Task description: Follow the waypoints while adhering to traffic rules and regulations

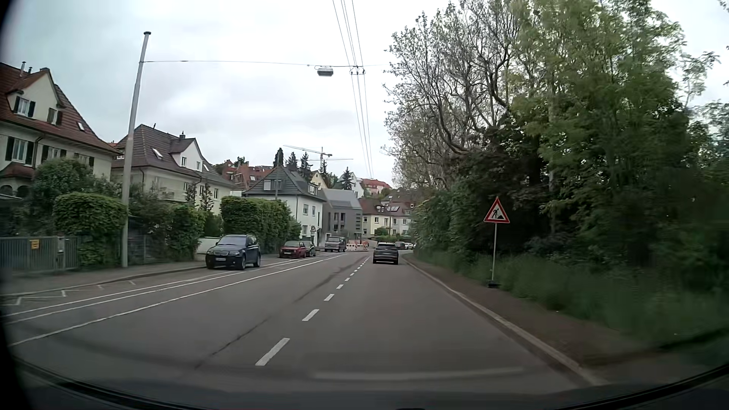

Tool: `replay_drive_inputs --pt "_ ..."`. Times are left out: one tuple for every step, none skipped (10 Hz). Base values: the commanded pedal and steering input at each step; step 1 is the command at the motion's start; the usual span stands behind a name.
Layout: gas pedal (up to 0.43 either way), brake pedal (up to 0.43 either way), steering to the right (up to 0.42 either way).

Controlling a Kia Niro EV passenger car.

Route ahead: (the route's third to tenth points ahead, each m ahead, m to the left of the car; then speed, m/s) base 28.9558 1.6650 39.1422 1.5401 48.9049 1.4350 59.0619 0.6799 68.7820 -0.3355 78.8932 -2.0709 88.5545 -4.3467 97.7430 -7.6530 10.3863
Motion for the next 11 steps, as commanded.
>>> replay_drive_inputs --pt "0.047 0.0 0.0" --pt "0.047 0.0 0.004" --pt "0.028 0.0 0.009" --pt "0.02 0.0 0.01" --pt "0.02 0.0 0.009" --pt "0.02 0.0 0.008" --pt "0.02 0.0 0.005" --pt "0.02 0.0 0.004" --pt "0.02 0.0 0.004" --pt "0.02 0.0 0.002" --pt "0.02 0.0 0.002"
